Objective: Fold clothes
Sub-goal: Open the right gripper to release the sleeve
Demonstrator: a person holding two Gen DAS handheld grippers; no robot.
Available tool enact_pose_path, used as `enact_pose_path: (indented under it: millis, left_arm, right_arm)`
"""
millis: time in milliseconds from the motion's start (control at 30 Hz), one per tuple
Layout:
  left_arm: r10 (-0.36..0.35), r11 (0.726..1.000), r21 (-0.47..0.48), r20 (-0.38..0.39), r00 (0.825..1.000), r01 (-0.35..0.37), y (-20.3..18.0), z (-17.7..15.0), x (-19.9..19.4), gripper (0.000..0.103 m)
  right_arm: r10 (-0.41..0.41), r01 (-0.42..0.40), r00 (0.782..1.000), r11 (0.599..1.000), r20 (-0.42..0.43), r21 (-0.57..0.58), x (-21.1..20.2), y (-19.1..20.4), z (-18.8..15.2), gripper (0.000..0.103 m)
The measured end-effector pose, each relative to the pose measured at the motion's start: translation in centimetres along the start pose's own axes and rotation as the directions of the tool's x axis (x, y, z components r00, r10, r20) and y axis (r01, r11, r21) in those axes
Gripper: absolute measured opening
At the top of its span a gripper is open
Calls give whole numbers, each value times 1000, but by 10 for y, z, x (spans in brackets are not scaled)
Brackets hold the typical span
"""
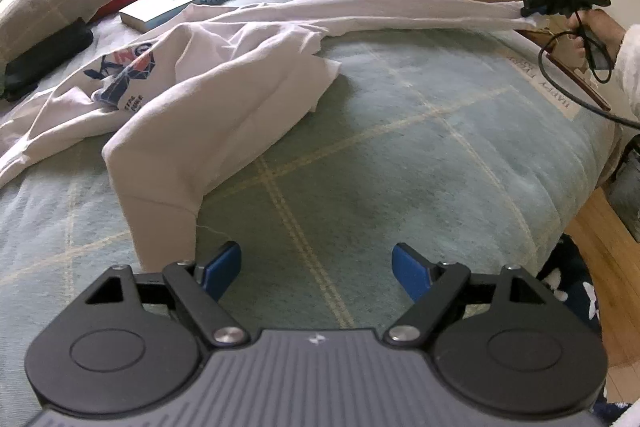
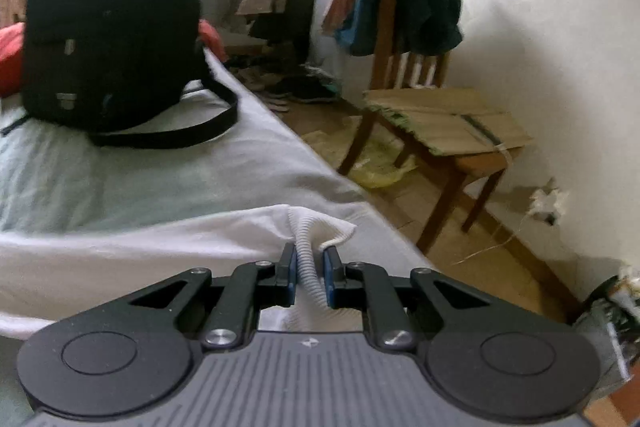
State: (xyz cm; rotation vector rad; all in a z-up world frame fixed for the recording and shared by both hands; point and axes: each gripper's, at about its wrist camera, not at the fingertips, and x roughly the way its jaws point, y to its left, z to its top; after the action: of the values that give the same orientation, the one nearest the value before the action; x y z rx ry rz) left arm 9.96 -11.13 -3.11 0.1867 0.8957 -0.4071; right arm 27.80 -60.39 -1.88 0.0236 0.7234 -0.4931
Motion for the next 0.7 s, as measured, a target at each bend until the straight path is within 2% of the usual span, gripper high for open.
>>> enact_pose_path:
  millis: [33, 133, 200, 333, 400, 467, 533, 700]
  left_arm:
    - [0, 1000, -1, 1, 1000, 0, 0, 0, -1, 83]
    - [0, 1000, -1, 7, 1000, 0, 1, 1, -2, 83]
    - [-2, 1000, 4, 12, 1000, 2, 0, 1, -4, 83]
    - [4, 1000, 9, 24, 1000, -4, 1, 0, -9, 83]
    - [8, 1000, 10, 36, 999, -8, 2, 0, -13, 83]
    - [20, 1000, 10, 45, 999, -20, 5, -2, -19, 83]
    - [36, 999, 8, 53, 998, -37, 9, -6, -26, 84]
    - [83, 997, -2, 66, 994, -84, 25, -17, -42, 87]
  right_arm:
    - [-17, 17, 1000, 1000, -5, 1, 2, -1, 1, 17]
    - [-64, 65, 998, 998, -14, 5, 8, -2, 4, 43]
    - [-67, 67, 998, 998, 2, 11, 2, -2, 2, 48]
    - [32, -31, 999, 999, -11, 24, -17, 6, -6, 51]
    - [107, -107, 994, 994, -15, 11, -32, 17, -11, 55]
    - [202, -202, 979, 979, -23, 3, -50, 31, -17, 62]
    - [283, -284, 958, 959, -35, -9, -66, 47, -23, 65]
    - [444, -448, 893, 891, -70, -75, -112, 95, -47, 75]
